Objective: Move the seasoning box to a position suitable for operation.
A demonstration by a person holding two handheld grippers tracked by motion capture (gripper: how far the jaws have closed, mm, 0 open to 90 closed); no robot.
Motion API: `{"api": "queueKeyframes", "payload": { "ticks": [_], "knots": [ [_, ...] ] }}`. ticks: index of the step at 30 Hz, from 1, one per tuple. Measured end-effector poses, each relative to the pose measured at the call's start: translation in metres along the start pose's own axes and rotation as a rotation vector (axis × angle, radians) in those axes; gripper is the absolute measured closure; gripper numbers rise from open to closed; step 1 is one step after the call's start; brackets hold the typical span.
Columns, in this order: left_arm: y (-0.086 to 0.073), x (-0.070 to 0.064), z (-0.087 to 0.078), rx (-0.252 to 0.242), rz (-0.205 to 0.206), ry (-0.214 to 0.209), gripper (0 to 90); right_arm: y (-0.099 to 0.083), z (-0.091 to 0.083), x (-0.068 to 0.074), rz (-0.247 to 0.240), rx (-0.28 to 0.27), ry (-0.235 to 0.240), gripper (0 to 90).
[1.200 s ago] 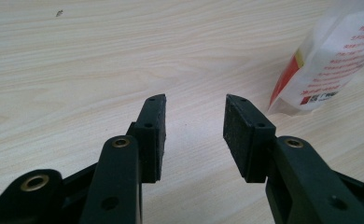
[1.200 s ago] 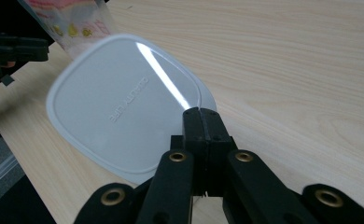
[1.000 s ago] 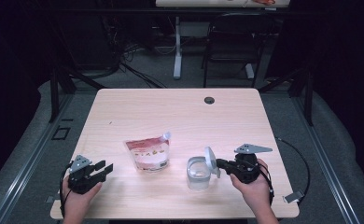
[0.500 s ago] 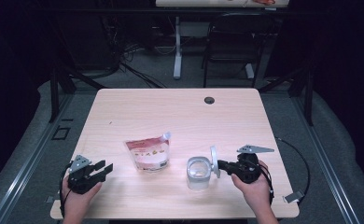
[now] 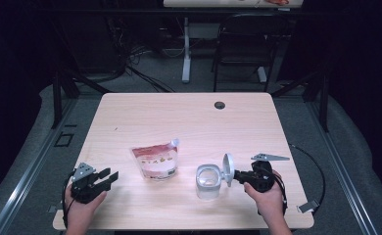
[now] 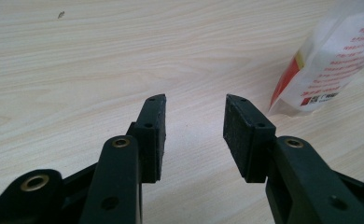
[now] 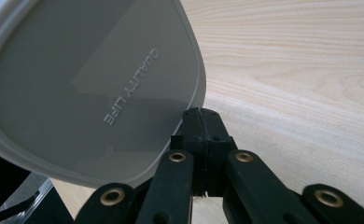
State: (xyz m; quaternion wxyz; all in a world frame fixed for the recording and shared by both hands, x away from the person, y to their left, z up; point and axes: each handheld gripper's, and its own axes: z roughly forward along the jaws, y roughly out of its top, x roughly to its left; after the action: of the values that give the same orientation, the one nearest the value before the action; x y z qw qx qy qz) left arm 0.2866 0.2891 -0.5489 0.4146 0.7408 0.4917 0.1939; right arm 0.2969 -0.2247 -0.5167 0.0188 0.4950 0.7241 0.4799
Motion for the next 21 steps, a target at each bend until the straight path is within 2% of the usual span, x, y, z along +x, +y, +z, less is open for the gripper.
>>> {"api": "queueKeyframes", "payload": {
  "ticks": [6,10,12,14,21],
  "knots": [
    [0.0,0.0,0.0,0.002,0.001,0.001,59.4,0.0,-0.002,0.001,-0.017,-0.003,-0.018,90.0],
    [0.0,0.001,0.002,-0.003,-0.004,0.003,59.4,-0.001,-0.005,0.001,-0.04,-0.015,-0.06,89.0],
    [0.0,0.002,0.002,-0.007,-0.004,0.003,59.4,-0.002,-0.007,0.001,-0.049,-0.019,-0.065,87.6],
    [0.0,0.002,0.002,0.002,-0.003,0.002,59.4,-0.004,-0.009,0.002,-0.069,-0.028,-0.084,85.8],
    [0.001,0.001,0.004,-0.019,-0.006,-0.005,58.5,-0.019,-0.016,0.007,-0.133,-0.054,-0.129,79.9]
  ]
}}
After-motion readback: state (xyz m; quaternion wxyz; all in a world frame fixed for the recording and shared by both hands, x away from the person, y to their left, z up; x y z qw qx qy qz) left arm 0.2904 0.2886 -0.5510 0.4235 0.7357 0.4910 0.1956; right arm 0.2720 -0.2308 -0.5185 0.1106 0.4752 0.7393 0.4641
